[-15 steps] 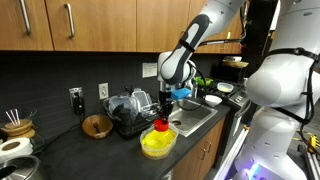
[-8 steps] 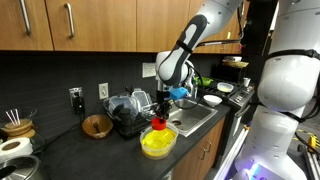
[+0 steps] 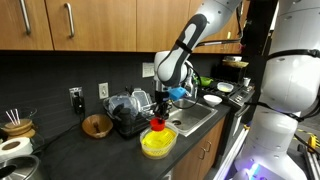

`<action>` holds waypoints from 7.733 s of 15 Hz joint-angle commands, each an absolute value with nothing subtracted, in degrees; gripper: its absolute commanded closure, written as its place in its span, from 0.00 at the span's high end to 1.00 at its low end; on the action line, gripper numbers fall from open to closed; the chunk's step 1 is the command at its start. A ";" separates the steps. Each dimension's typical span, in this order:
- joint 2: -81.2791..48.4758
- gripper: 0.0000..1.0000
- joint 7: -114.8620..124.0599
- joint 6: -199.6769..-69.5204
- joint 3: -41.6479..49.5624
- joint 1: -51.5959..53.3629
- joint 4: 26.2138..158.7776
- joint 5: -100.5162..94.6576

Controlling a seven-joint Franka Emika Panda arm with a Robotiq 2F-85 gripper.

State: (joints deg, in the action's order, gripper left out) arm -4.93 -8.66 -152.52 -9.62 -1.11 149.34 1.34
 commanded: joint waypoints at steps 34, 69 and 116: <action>-21.45 0.01 -12.36 -142.81 -7.43 -1.80 135.48 7.50; -25.19 0.04 -13.00 -141.09 -7.07 -2.63 134.06 8.51; -25.45 0.74 -13.00 -141.79 -7.11 -2.69 134.09 8.49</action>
State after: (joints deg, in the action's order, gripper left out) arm -25.40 -12.98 -141.98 -7.26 -2.86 134.26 8.43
